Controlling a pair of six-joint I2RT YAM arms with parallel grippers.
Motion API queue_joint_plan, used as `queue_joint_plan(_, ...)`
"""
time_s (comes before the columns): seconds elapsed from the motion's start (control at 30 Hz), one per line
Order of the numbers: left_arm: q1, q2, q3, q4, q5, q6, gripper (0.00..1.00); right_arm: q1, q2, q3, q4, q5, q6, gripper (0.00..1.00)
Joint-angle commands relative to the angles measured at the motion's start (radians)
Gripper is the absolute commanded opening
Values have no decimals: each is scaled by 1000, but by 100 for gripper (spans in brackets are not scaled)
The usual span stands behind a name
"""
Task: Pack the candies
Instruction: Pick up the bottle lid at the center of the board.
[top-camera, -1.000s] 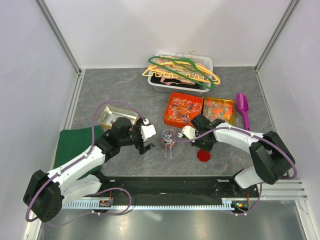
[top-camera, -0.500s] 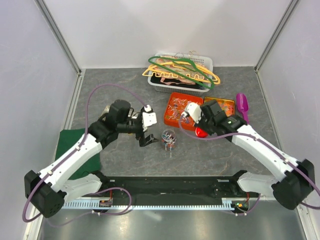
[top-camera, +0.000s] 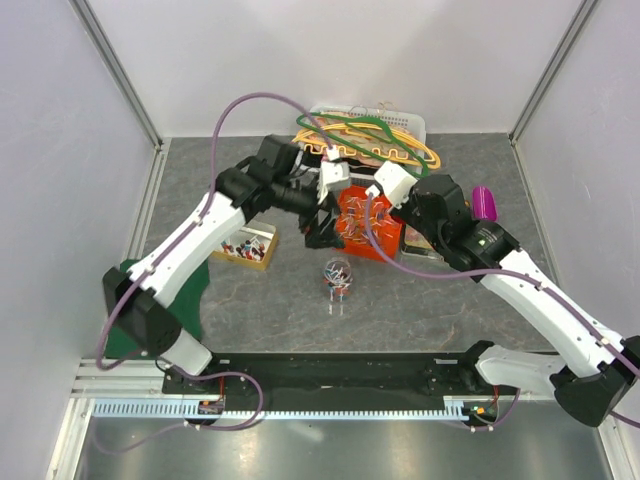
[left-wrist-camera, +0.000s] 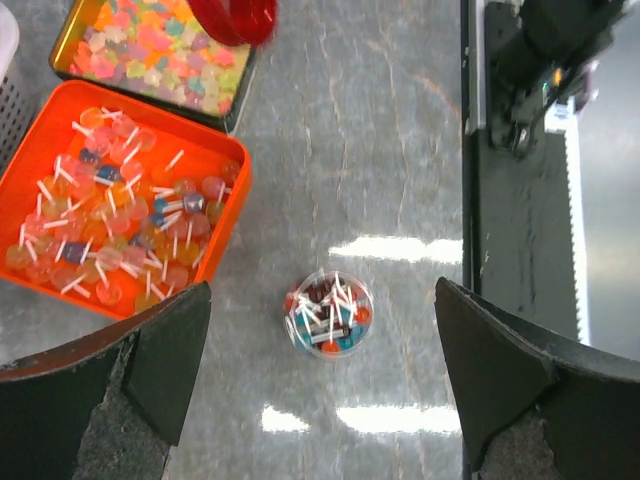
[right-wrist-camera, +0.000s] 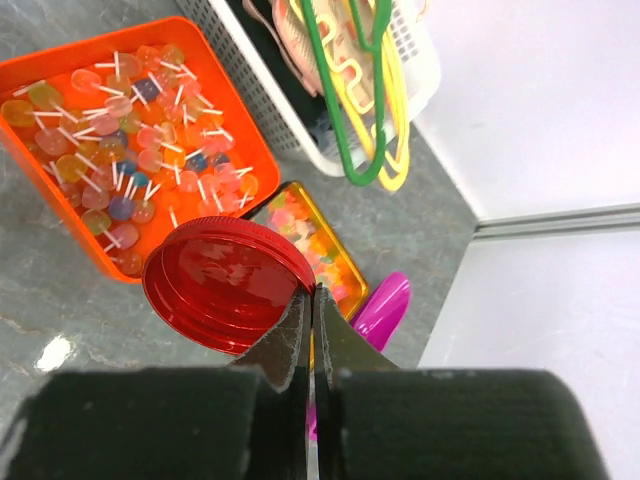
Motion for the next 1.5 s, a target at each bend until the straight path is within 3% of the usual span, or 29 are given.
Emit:
queue_joint_plan(0.0, 15, 155, 253, -159, 94, -100, 96, 61, 5, 26, 74, 99, -36, 0)
queue_joint_plan(0.2, 35, 321, 445, -216, 185, -186, 84, 121, -14, -22, 134, 152, -53, 0)
queue_joint_plan(0.37, 36, 379, 481, -211, 254, -238, 82, 162, -14, -3, 116, 126, -31, 0)
queue_joint_plan(0.7, 35, 385, 484, -174, 235, -238, 75, 210, 64, 52, 80, 37, 27, 0)
queue_joint_plan(0.93, 24, 405, 469, -168, 254, -237, 51, 226, 112, 86, 106, 70, 10, 0)
queue_joint_plan(1.0, 21, 404, 456, -170, 249, -232, 50, 236, 120, 86, 109, 78, 4, 0)
queue_joint_plan(1.23, 12, 402, 447, -170, 244, -225, 16, 249, 132, 96, 111, 92, -2, 0)
queue_joint_plan(1.37, 6, 399, 438, -170, 237, -220, 4, 249, 132, 115, 111, 103, -5, 0)
queue_joint_plan(1.47, 4, 396, 433, -170, 226, -214, 2, 249, 133, 124, 106, 115, -11, 0)
